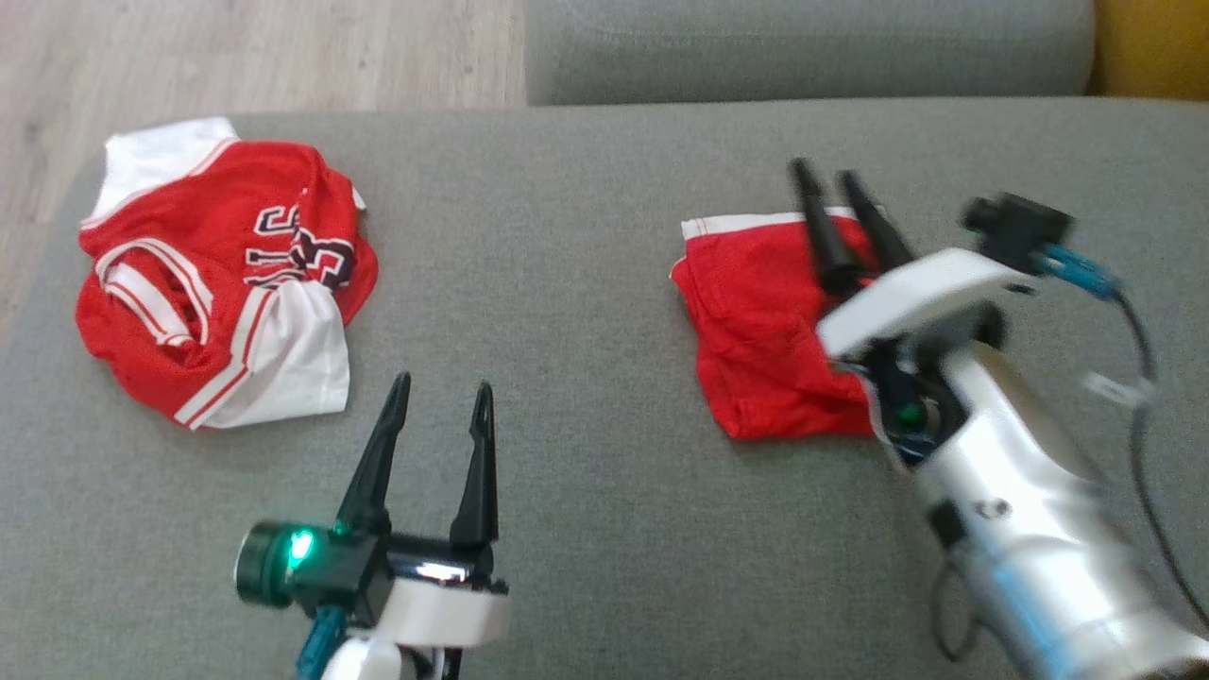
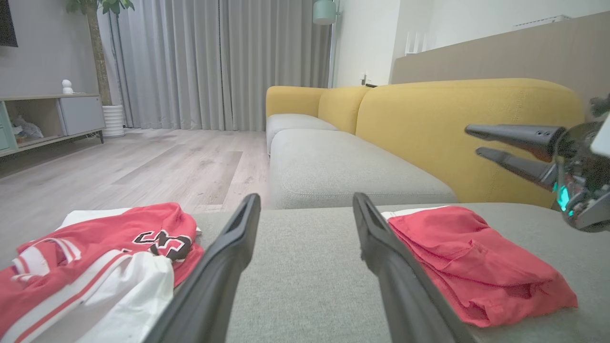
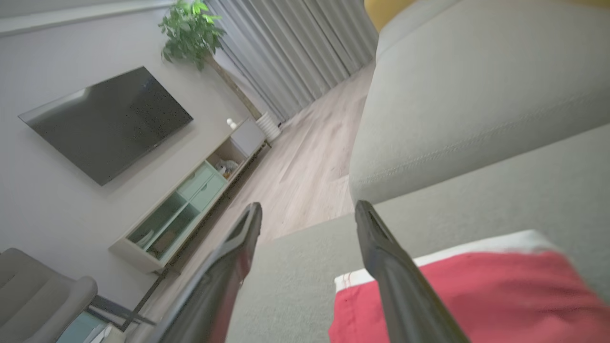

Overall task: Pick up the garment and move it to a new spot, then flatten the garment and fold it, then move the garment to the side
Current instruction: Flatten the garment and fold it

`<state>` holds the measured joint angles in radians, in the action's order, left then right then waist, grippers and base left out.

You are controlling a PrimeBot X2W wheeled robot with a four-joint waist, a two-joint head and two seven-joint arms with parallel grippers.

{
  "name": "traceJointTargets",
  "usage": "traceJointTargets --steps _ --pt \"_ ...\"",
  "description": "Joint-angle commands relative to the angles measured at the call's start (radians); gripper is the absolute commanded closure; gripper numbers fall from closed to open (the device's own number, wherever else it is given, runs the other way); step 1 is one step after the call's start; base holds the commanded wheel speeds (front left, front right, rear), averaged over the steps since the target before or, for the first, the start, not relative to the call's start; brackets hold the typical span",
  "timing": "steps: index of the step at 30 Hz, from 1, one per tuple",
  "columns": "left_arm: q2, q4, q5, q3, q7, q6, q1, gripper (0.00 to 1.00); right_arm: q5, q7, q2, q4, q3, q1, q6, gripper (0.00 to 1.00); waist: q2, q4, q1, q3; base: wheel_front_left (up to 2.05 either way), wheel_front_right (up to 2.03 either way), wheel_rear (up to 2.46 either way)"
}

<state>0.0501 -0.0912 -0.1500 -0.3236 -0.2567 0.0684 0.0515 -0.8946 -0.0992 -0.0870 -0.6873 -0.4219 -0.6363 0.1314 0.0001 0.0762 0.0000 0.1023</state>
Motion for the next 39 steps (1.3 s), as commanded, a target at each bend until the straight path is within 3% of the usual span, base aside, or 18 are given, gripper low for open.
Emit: traceJointTargets --steps 1,5,9,17,24,25,26,33,39 --pt "0.000 0.028 -0.005 0.028 -0.005 0.008 0.002 0.00 0.012 -0.028 -0.016 0.037 0.006 0.020 -0.001 0.00 -0.0001 -0.002 0.0000 -0.015 0.00 0.00 0.00" --pt "0.000 0.033 -0.009 0.044 -0.005 0.020 -0.033 0.00 0.084 -0.109 -0.096 0.059 0.040 0.100 -0.001 0.00 -0.0001 -0.013 0.0000 -0.056 0.00 0.00 0.00" --pt "0.000 0.046 -0.018 0.072 -0.005 0.040 -0.084 0.00 0.176 -0.154 -0.137 0.106 0.074 0.207 -0.001 0.00 -0.0001 -0.029 0.0000 -0.114 0.00 0.00 0.00" --pt "0.001 0.067 -0.002 0.124 -0.005 0.057 -0.187 0.00 0.468 -0.162 -0.098 0.335 0.182 0.485 -0.001 0.00 -0.0001 -0.040 0.0000 -0.186 0.00 0.00 0.00" --pt "0.001 0.071 0.011 0.158 -0.005 0.036 -0.235 0.00 0.600 -0.162 -0.026 0.331 0.236 0.600 -0.001 0.00 -0.0001 -0.032 0.0000 -0.202 0.00 0.00 0.00" --pt "0.001 0.070 0.013 0.158 -0.005 0.032 -0.235 0.00 0.603 -0.162 -0.021 0.317 0.240 0.598 -0.001 0.41 -0.0001 -0.025 0.0000 -0.202 0.00 0.00 0.00" --pt "0.001 0.068 0.015 0.156 -0.005 0.029 -0.235 0.00 0.615 -0.162 -0.021 0.298 0.241 0.591 -0.001 1.00 -0.0001 -0.015 0.0000 -0.202 0.00 0.00 0.00" --pt "0.000 0.070 0.022 0.127 -0.005 0.017 -0.224 0.00 0.633 -0.162 -0.040 0.075 0.245 0.422 -0.001 1.00 -0.0001 0.076 0.0000 -0.181 0.00 0.00 0.00" --pt "0.000 0.065 0.016 0.080 -0.005 0.010 -0.207 0.00 0.631 -0.087 -0.097 -0.171 0.155 0.232 -0.001 1.00 -0.0001 0.146 0.0000 -0.130 0.00 0.00 0.00"
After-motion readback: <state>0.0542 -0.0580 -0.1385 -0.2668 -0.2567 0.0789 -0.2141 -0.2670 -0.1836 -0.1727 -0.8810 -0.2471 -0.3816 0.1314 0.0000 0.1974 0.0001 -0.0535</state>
